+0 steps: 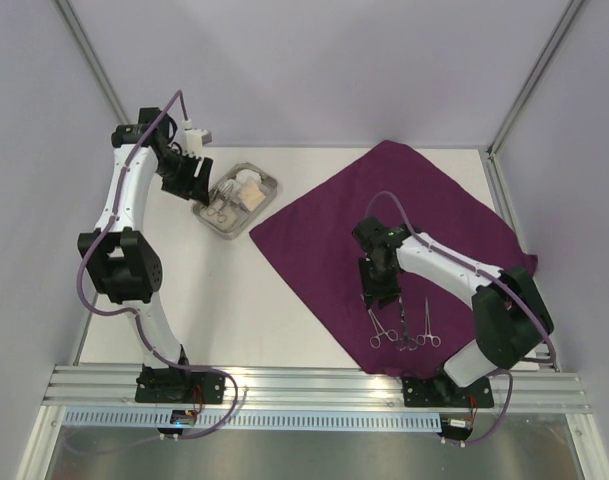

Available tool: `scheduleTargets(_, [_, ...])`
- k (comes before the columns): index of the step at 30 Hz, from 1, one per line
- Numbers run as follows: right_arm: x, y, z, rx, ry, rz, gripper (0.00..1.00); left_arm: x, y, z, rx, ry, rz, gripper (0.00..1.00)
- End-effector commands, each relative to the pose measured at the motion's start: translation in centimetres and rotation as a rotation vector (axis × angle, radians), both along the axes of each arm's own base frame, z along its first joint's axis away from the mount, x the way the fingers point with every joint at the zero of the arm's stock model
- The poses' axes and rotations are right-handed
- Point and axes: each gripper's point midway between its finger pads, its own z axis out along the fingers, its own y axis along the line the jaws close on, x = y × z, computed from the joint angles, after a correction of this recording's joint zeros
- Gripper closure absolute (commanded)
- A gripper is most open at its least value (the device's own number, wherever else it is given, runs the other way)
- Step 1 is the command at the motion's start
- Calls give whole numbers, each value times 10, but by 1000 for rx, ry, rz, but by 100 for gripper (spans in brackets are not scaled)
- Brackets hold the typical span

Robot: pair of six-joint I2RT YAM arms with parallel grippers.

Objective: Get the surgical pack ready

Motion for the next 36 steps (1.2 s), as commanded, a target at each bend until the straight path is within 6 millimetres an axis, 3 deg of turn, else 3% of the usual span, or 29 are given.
scheduleTargets(1, [-2, -1, -15, -66, 30, 79, 66, -19, -13, 12, -34, 8, -9, 30])
scheduleTargets(2, [-3, -12, -22, -140, 33, 80, 77, -20, -13, 13, -41, 6, -10, 30])
scheduleTargets(4, [-8, -21, -25, -193, 51, 79, 81, -21, -15, 13, -48, 11, -16, 30])
scheduleTargets(25, [-27, -15, -61, -195, 138, 126, 80, -23, -14, 10, -42, 27, -14, 30])
scheduleTargets(31, [-20, -17, -43, -227, 81, 137, 81, -23, -13, 11, -37, 25, -18, 30])
scheduleTargets(33, [-18, -12, -32, -209, 50, 157, 80, -22, -13, 11, -35, 25, -19, 30])
scheduleTargets(36, [-22, -2, -30, -168, 43, 173, 80, -21, -13, 10, -36, 26, -16, 30])
